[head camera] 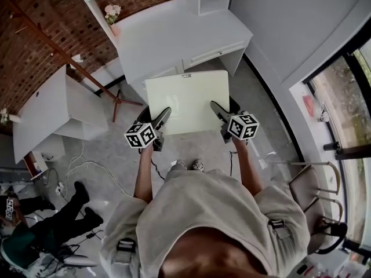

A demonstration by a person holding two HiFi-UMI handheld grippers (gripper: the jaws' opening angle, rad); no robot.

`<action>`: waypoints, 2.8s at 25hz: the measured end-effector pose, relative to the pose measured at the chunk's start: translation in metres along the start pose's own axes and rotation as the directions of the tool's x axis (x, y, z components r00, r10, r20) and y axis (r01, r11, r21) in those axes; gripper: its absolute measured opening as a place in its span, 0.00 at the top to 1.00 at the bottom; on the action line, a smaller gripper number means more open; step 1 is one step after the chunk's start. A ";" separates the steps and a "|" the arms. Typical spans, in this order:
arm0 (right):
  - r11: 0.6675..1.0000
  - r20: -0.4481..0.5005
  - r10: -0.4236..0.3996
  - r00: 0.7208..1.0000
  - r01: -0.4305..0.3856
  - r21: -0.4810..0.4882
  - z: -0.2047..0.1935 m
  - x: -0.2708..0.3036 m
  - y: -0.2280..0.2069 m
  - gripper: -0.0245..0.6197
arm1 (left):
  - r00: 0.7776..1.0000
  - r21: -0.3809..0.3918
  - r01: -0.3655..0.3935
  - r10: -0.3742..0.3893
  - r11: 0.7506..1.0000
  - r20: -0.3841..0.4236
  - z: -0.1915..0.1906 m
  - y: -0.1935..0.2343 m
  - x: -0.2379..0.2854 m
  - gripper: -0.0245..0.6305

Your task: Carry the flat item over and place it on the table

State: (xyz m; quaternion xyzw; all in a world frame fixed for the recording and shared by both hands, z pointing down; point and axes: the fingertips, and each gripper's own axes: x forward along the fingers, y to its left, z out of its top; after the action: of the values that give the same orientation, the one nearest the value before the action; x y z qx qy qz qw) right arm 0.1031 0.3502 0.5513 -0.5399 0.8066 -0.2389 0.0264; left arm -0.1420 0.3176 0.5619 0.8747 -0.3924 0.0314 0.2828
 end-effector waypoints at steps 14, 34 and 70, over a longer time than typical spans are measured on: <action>1.000 -0.006 0.002 1.000 -0.002 -0.006 0.001 -0.002 -0.023 0.38 | 1.000 -0.019 -0.007 0.007 1.000 0.003 -0.012 -0.008 0.018 0.31; 0.998 -0.016 -0.051 0.999 0.051 -0.022 0.042 0.113 -0.074 0.38 | 0.999 -0.044 0.036 -0.037 0.998 -0.012 0.043 0.069 0.125 0.31; 0.991 0.010 -0.125 0.992 0.125 -0.040 0.133 0.363 -0.104 0.38 | 0.993 -0.032 0.112 -0.113 0.993 -0.023 0.203 0.247 0.279 0.31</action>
State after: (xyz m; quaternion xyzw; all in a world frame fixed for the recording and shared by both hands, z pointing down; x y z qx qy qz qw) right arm 0.0817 -0.0494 0.5555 -0.5907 0.7758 -0.2219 0.0034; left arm -0.1574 -0.1055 0.5853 0.8905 -0.3394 0.0202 0.3024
